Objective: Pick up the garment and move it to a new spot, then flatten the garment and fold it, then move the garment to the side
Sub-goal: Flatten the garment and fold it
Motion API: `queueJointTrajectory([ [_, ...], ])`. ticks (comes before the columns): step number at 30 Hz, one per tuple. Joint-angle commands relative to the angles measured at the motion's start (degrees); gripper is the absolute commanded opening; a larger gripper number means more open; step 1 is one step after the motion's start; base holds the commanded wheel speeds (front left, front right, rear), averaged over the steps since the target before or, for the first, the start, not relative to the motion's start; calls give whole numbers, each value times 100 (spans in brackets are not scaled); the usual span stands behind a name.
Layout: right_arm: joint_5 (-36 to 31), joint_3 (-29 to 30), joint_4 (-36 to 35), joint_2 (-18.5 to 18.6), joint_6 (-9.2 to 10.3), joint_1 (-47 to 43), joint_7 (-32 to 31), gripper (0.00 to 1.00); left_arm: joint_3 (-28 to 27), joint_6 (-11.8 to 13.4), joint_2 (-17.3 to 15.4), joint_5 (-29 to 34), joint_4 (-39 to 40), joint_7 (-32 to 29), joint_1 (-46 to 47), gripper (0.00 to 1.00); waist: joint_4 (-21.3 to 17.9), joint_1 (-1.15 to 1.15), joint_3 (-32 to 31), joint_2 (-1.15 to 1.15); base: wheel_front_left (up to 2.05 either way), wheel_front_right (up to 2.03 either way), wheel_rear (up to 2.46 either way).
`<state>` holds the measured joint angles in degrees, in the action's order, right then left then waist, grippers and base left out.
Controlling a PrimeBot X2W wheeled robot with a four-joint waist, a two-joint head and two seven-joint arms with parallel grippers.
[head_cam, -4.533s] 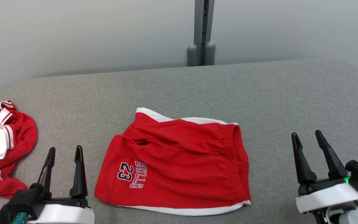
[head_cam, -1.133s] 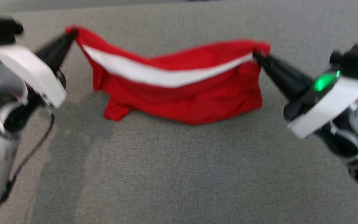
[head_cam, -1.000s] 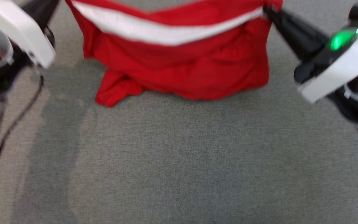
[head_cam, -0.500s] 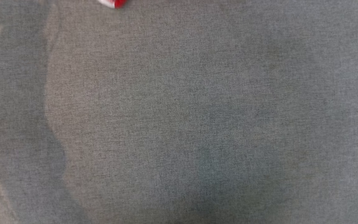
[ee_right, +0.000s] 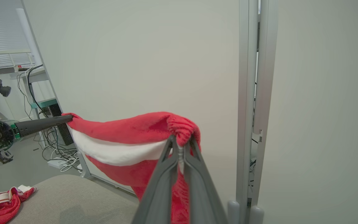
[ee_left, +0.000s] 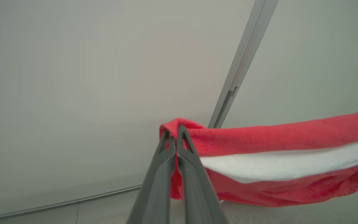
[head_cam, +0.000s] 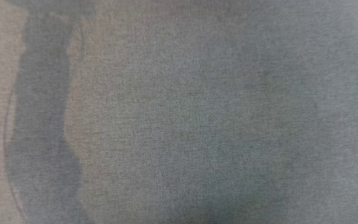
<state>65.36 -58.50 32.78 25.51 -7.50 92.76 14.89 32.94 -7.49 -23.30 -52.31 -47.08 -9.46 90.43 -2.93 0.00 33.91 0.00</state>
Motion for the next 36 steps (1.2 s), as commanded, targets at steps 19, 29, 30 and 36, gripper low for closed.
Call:
queueJointTrajectory([
  [19,848,-1494,-1033,646,1,-3128,-731,0,1976,3,-1237,-1142,1269,-904,-3626,0,-48,0,-2476,0,0,0,0],
  [29,877,-1493,-2153,1271,0,-4499,-1449,0,2319,439,-2166,-1809,3402,-2027,-4963,0,-36,0,-2878,0,0,0,0],
  [30,895,-1492,-2269,1353,0,-4624,-1480,0,2355,514,-2279,-1871,3661,-2135,-5074,0,-36,0,-2900,0,0,0,0],
  [36,971,-1491,-2842,1866,0,-5388,-1582,0,2503,952,-3030,-2217,5017,-2625,-5684,0,-40,0,-2951,0,0,0,0],
])
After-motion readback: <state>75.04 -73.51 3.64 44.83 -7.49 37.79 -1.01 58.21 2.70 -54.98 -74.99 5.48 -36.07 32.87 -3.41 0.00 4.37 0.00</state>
